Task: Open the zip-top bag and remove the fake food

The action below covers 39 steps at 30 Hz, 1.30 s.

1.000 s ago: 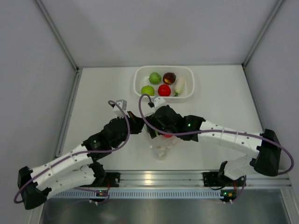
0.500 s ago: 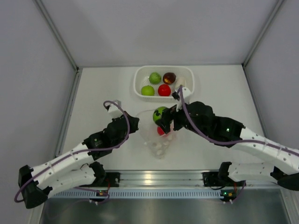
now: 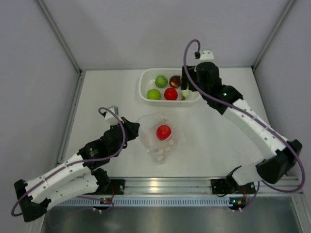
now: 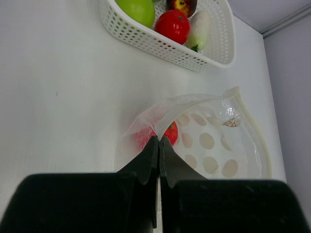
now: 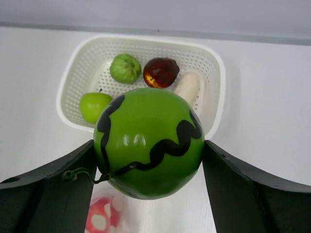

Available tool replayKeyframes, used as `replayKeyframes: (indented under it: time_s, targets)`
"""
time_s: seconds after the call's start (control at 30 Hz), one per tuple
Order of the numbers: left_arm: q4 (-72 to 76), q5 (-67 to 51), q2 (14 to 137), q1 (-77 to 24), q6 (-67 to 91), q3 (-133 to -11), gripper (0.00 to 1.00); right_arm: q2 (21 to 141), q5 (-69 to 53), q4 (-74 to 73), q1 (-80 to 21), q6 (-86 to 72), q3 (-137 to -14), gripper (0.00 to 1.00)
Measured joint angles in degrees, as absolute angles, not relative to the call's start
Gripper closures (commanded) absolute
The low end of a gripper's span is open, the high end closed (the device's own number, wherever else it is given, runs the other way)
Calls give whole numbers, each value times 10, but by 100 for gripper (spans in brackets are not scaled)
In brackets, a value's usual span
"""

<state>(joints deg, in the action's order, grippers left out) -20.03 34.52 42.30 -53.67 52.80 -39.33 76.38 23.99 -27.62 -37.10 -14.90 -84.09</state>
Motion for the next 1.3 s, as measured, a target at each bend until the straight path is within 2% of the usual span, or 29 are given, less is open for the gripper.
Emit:
replayKeyframes:
  time_s: [0.17,0.33,0.37,0.43,0.47,0.53,0.57,0.93,1.03,1.13,1.3]
  targets:
    - [-212,357,413,-537,526,-397,100,939,222,-299,-353,-135,-932,68]
    - [-215,357,413,-537,526,-397,100,1071,218,-326,-341,-126,-1022,61]
    - [-215,357,413,-537,526,-397,100,1094,220,-334,-339,-125,-1041,50]
    - [-216,356,413,-537,526,-398,100,1139,222,-343,-335,-124,-1075,43]
    - [-216,355,413,-537,526,-398,100,1153,223,-345,-334,-123,-1085,34]
    - [-216,353,413,-537,526,-399,100,1177,224,-352,-331,-121,-1098,22]
    - [-216,352,413,-537,526,-400,100,1185,223,-355,-329,-120,-1100,1]
    - [-217,329,430,-537,528,-423,100,1141,176,-365,-325,-94,-1098,2]
    - [-216,326,434,-537,533,-428,100,1092,138,-364,-325,-98,-1082,14]
    - [-216,326,439,-537,542,-431,100,1020,79,-362,-325,-114,-1045,31]
    - [-216,326,449,-537,561,-433,100,922,21,-367,-348,-134,-994,39]
